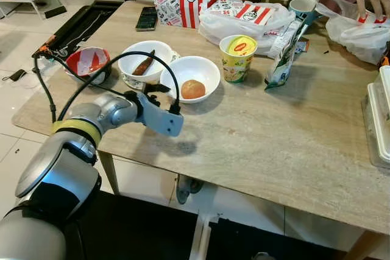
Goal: Restocking fridge
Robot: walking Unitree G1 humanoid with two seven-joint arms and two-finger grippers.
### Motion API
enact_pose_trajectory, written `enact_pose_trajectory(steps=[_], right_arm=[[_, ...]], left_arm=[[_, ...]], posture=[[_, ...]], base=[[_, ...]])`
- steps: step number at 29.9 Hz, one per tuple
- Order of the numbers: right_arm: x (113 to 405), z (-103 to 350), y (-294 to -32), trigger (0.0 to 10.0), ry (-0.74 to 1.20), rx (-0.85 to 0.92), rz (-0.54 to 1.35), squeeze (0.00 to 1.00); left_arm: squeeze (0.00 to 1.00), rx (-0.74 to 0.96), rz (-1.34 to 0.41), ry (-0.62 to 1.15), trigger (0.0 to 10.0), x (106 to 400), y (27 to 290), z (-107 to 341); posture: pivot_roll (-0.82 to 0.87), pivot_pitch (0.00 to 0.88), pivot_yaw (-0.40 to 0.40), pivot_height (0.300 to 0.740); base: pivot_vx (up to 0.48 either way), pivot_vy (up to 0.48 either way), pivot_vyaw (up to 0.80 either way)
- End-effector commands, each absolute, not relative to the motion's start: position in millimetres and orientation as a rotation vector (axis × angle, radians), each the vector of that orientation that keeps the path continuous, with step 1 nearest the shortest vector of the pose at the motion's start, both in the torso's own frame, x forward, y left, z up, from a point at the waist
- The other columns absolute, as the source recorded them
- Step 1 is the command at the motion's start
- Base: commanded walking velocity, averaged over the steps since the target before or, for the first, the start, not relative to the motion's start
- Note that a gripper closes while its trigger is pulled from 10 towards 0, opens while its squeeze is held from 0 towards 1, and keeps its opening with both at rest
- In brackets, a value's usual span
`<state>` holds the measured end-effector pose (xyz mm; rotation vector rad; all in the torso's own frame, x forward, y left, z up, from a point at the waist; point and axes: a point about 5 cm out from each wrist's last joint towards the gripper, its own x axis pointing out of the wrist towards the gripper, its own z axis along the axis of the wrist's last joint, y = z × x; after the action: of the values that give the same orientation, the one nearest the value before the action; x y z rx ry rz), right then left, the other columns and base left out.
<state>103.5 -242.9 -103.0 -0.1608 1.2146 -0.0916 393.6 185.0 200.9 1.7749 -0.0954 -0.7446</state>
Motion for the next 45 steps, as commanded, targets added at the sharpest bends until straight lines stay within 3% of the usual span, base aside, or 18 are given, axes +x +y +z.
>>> enact_pose_trajectory(steps=[1, 23, 32, 33, 35, 36, 37, 45], right_arm=[[94, -107, -238, 10.0, 1.241, -0.153, -0.084, 0.00], [113, -104, -230, 10.0, 1.210, -0.155, -0.061, 0.00], [121, -103, -226, 10.0, 1.199, -0.155, -0.051, 0.00], [123, -102, -225, 10.0, 1.197, -0.155, -0.050, 0.00], [124, -102, -225, 10.0, 1.195, -0.154, -0.049, 0.00], [125, -102, -224, 10.0, 1.193, -0.154, -0.047, 0.00], [127, -101, -224, 10.0, 1.192, -0.155, -0.045, 0.00], [131, -100, -223, 10.0, 1.188, -0.158, -0.039, 0.00]], left_arm=[[0.00, 1.792, -0.768, -0.094, 0.0, 393, 183, 197], [0.00, 1.823, -0.753, -0.173, 0.0, 395, 185, 222], [0.00, 1.630, -1.004, -0.286, 0.1, 381, 163, 236], [0.00, 1.619, -1.047, -0.301, 1.3, 377, 161, 236], [0.00, 1.603, -1.081, -0.306, 1.3, 375, 160, 235], [0.00, 1.570, -1.123, -0.309, 4.5, 371, 159, 233], [0.00, 1.540, -1.173, -0.298, 10.0, 366, 159, 230], [0.00, 1.416, -1.339, -0.212, 10.0, 336, 159, 211]], posture=[[-0.07, 0.212, 0.090, 0.740], [-0.05, 0.146, 0.089, 0.740], [-0.03, 0.104, 0.085, 0.740], [-0.03, 0.095, 0.083, 0.740], [-0.03, 0.093, 0.084, 0.740], [-0.03, 0.085, 0.081, 0.740], [-0.02, 0.078, 0.079, 0.740], [-0.01, 0.045, 0.081, 0.740]], base=[[0.000, 0.000, 0.00], [0.000, 0.000, 0.00], [0.000, 0.000, 0.00], [0.000, 0.000, 0.00], [0.000, 0.000, 0.00], [0.000, 0.000, 0.00], [0.000, 0.000, 0.00], [0.000, 0.000, 0.00]])
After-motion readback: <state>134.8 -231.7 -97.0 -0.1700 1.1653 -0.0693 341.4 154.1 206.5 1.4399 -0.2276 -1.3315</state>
